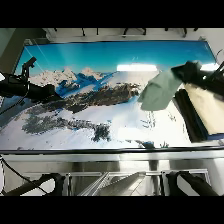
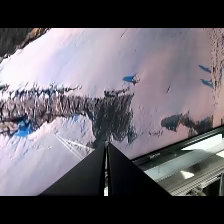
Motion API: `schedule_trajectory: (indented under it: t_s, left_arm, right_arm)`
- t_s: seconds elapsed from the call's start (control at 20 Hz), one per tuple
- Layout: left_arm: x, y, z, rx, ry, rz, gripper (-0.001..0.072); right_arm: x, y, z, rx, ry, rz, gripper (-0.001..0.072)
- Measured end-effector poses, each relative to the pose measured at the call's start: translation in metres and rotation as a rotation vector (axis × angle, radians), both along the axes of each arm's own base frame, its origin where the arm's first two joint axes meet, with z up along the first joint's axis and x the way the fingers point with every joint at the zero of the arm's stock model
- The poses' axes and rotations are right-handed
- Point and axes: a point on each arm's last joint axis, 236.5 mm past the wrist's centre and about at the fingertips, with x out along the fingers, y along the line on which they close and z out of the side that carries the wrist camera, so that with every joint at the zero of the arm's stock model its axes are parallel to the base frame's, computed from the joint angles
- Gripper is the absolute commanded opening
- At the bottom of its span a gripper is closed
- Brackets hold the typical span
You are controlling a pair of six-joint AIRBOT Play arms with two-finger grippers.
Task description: Fold the shirts.
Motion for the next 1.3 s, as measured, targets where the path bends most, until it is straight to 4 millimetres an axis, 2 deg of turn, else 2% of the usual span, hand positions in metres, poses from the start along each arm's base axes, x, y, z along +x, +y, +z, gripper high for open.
schedule_trajectory:
  t_s: [0.2,0.4,0.55,0.7,0.9,1.0,1.3]
  left_arm:
    - [0.0,0.001,-0.007,0.004,0.012,-0.01,0.0012]
    - [-0.003,0.0,-0.024,0.001,0.051,-0.013,0.0012]
    - [-0.007,0.0,-0.038,-0.002,0.078,-0.006,0.0012]
    - [-0.011,-0.001,-0.048,-0.006,0.104,-0.002,0.0012]
    - [-0.013,-0.002,-0.053,-0.013,0.118,0.008,0.0012]
    - [-0.012,-0.002,-0.054,-0.015,0.119,0.015,0.0012]
    - [-0.012,-0.002,-0.054,-0.018,0.121,0.019,0.0012]
  right_arm:
    - [0.048,-0.052,0.054,-0.071,-0.087,-0.012,0.0021]
    - [0.091,-0.104,0.109,-0.08,-0.222,-0.043,0.0021]
    - [0.11,-0.154,0.129,-0.029,-0.314,-0.121,0.0021]
    - [0.109,-0.199,0.127,-0.035,-0.342,-0.173,0.0022]
    - [0.094,-0.244,0.119,-0.067,-0.337,-0.21,0.0022]
    - [0.084,-0.256,0.111,-0.077,-0.313,-0.204,0.0021]
    - [0.05,-0.272,0.08,-0.033,-0.192,-0.167,0.0022]
